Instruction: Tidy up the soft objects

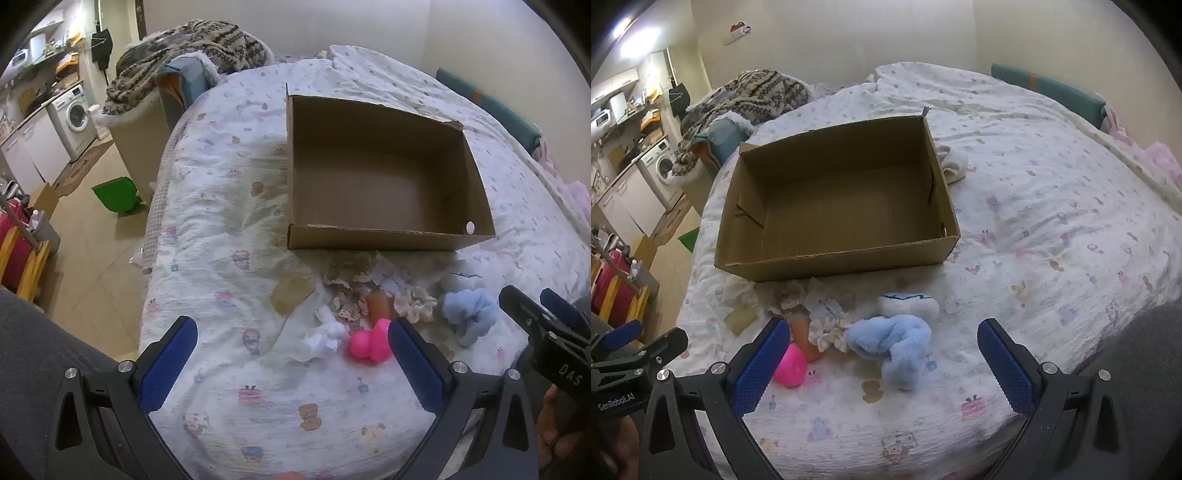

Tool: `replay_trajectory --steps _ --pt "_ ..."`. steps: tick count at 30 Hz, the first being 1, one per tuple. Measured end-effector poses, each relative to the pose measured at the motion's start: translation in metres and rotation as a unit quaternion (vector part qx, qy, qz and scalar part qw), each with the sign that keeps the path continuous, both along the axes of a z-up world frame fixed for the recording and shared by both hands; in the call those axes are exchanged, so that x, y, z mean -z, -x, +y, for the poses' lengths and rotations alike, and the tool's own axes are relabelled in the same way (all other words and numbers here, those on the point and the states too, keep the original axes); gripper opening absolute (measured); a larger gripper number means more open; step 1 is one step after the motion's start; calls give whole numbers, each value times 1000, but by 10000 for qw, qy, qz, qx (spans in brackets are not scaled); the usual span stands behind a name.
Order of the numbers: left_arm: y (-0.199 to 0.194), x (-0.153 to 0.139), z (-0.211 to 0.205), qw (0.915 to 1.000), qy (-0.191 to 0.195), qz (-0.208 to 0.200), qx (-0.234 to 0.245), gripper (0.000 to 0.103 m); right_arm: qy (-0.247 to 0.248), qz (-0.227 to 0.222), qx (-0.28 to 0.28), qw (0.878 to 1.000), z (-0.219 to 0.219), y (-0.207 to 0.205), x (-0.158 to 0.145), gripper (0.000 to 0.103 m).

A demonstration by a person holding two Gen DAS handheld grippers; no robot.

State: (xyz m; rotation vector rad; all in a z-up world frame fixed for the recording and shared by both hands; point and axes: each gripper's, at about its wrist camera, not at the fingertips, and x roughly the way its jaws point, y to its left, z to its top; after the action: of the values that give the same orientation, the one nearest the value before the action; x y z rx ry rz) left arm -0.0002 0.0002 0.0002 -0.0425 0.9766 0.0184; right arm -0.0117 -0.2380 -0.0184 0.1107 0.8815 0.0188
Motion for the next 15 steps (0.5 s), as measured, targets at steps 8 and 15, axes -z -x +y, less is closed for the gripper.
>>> replay_trajectory --steps 8,15 --pt "0 1 -1 10000 -64 11 -21 103 41 0 1 10000 1 0 0 103" --pt "-3 1 -6 10000 -86 -6 6 103 42 2 -4 10000 1 0 0 103"
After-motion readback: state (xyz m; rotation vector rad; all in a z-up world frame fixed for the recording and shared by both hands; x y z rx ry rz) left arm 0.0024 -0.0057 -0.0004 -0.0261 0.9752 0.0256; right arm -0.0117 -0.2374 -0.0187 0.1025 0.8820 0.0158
